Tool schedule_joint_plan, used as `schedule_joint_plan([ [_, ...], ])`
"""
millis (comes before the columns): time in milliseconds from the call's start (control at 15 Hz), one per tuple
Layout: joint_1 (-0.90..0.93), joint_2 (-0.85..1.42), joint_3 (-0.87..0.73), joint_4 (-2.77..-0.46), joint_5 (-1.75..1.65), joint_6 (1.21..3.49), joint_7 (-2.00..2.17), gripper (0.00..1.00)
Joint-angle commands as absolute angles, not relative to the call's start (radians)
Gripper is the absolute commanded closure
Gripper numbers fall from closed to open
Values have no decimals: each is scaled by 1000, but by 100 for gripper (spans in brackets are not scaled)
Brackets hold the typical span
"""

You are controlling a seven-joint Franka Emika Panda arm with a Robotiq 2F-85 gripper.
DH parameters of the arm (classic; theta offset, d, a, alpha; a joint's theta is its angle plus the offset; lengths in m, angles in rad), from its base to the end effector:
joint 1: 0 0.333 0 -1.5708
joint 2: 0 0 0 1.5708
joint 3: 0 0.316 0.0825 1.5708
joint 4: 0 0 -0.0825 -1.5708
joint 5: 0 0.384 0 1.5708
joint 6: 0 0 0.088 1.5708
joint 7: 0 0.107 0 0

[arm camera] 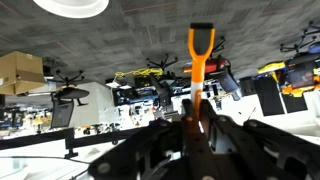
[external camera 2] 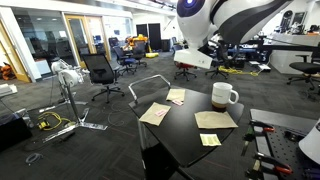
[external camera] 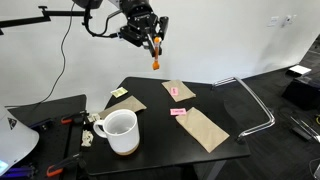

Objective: Pick the marker and put it in the cup

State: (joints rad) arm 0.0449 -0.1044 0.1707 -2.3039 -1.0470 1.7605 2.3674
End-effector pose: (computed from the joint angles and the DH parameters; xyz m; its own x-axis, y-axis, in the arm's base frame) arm 0.4738 0.0261 0.3989 -0.1483 -0.4943 0.8565 -0.9877 0.0311 -0.1531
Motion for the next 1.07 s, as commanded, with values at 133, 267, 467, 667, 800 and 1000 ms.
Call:
schedule_joint_plan([
  [133,104,-10,174,-2230,-1055,1519,2466,97],
  [267,120,6,174,-2225,-1054,1466,2495,97],
  [467,126,-11,162,-2253,-1046,1503,2473,89],
  [667,128,-7,162,-2251,-1046,1502,2476,89],
  [800,128,-7,162,-2249,-1046,1501,2476,89],
  [1000,124,-9,159,-2249,-1049,1499,2480,97],
])
